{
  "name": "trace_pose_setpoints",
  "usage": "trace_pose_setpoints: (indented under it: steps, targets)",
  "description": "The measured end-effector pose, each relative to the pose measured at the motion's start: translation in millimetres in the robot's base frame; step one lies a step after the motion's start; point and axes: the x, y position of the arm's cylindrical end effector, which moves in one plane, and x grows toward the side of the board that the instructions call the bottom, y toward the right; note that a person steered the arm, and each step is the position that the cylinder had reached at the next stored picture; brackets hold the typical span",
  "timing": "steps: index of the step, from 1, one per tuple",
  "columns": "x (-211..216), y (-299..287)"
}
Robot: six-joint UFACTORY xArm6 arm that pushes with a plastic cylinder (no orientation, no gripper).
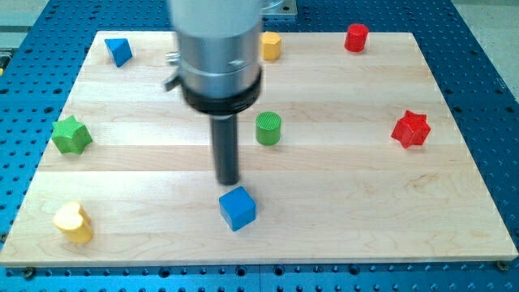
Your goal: Place the green circle at the bottom right of the board
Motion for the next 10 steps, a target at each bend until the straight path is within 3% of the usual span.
trace_pose_setpoints:
  steps: [1,2,3,4,6,7,8,9,10]
  targets:
    - [39,16]
    - [13,39]
    - [-61,19]
    - [-113,40]
    - [-43,179]
    - [-7,187]
    - [-45,144]
    - [-5,149]
    - [26,204]
